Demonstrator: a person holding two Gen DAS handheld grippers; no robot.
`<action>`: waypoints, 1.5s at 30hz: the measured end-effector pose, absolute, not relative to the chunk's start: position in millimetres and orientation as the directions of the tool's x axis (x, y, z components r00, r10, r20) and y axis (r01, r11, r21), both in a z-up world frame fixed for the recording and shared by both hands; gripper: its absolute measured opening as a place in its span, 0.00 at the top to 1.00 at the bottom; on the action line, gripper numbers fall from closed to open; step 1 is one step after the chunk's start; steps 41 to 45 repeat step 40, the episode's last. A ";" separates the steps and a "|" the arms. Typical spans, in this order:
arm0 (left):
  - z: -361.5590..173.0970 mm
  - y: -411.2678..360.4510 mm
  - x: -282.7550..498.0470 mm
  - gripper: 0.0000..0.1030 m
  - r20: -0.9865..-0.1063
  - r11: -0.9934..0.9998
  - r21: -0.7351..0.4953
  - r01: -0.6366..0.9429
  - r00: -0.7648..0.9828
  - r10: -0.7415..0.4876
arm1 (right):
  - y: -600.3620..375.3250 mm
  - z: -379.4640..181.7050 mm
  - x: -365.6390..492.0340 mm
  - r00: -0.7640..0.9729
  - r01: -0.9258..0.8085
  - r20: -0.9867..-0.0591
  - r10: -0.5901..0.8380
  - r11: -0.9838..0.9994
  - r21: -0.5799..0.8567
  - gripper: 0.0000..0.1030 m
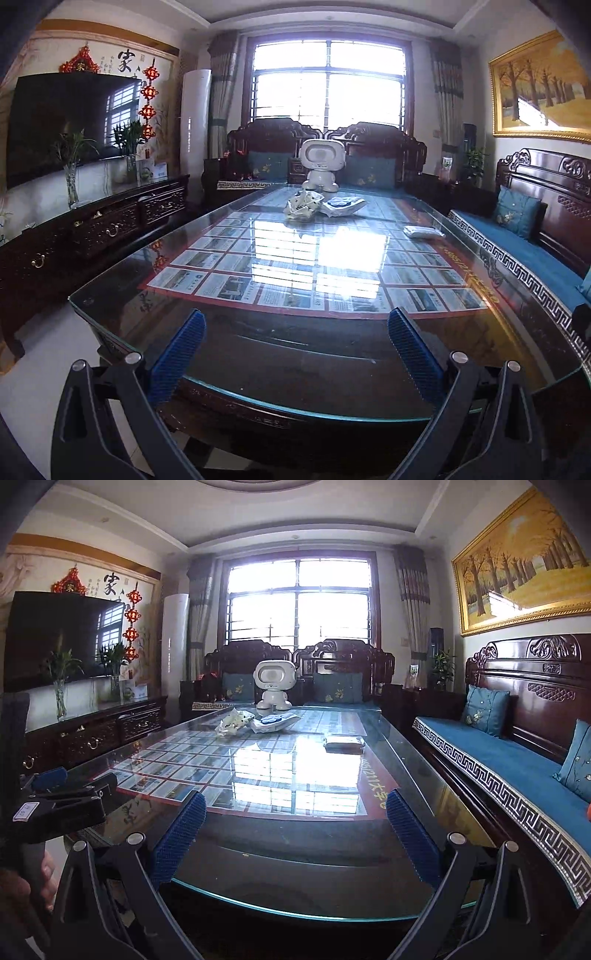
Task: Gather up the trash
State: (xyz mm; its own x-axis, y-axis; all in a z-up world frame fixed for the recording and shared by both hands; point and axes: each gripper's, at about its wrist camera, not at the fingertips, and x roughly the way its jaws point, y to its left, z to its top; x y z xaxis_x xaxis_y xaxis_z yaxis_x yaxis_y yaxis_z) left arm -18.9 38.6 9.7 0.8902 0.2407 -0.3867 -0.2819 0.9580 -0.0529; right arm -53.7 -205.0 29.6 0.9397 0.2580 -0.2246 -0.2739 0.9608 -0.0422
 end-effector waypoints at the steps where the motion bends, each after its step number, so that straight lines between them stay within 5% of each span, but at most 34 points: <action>1: 12.0 39.1 -17.2 0.04 -0.376 0.959 -0.052 -0.279 0.895 0.240 | -202.7 29.8 -50.8 0.938 -0.280 -0.226 0.264 0.959 -0.044 0.08; 15: 35.0 8.9 10.7 0.04 -0.331 0.971 0.064 -0.230 0.913 0.238 | -201.2 34.9 -26.9 0.943 -0.253 -0.238 0.231 0.965 -0.066 0.08; 45: 44.4 28.1 120.4 0.04 -0.355 0.976 0.049 -0.214 0.909 0.217 | -198.9 22.7 75.7 0.923 -0.227 -0.334 0.194 0.972 -0.062 0.08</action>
